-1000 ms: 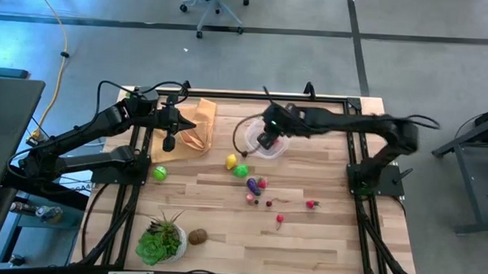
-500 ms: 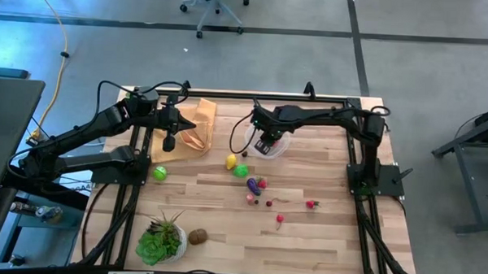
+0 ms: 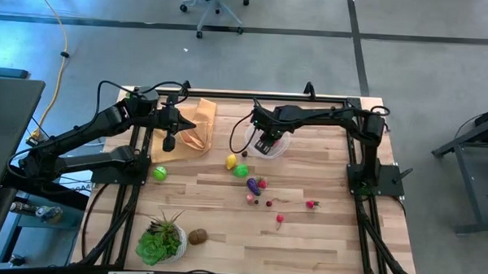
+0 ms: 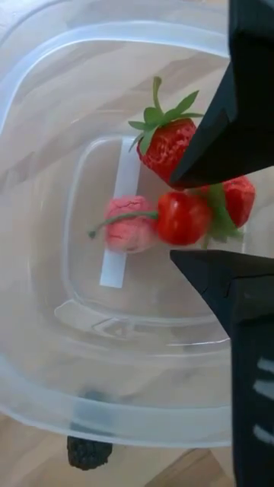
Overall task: Pick and placing Produce into tupperware
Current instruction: Put the red cherry into the transparent container, then put the red strawberry into the transparent container
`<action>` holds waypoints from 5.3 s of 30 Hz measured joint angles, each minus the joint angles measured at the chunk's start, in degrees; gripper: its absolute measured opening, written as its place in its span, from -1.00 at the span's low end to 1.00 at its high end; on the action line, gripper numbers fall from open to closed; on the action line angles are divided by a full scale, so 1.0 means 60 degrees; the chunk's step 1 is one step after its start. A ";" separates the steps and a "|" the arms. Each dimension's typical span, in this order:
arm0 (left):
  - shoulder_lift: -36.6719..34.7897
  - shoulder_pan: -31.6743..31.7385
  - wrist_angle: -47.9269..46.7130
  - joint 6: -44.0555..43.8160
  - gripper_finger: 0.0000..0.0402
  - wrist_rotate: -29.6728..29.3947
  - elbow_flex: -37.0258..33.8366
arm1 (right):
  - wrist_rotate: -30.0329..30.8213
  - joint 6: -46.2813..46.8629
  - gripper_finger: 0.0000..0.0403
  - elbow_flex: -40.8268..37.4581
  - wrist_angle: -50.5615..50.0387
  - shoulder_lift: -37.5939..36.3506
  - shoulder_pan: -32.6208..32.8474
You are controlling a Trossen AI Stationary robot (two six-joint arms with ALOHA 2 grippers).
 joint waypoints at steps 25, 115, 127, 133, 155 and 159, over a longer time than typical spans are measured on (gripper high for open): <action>0.0001 0.0000 0.0001 0.0001 -0.99 -0.0002 0.0000 | 0.2217 0.5444 -0.19 -0.0007 -0.4021 -0.3308 0.2784; 0.0004 -0.0002 0.0000 0.0000 -0.99 -0.0001 0.0000 | -0.0088 1.0753 -0.04 -0.6247 0.0446 -0.4051 0.8276; 0.0003 -0.0002 0.0002 0.0000 -0.99 -0.0003 0.0000 | 0.0001 1.0659 -0.33 -0.6242 0.0598 -0.4047 0.8273; 0.0003 -0.0003 0.0000 0.0003 -0.99 0.0000 0.0000 | -0.0004 1.0655 -0.38 -0.6240 0.0608 -0.4051 0.8273; 0.0004 0.0000 0.0000 0.0003 -0.99 -0.0003 0.0000 | 0.5765 0.7601 -0.39 -0.0838 -0.3533 -0.4047 0.7113; 0.0004 0.0000 0.0000 0.0001 -0.99 -0.0003 0.0000 | 0.6262 0.5375 -0.39 0.0069 -0.2804 -0.4054 0.5645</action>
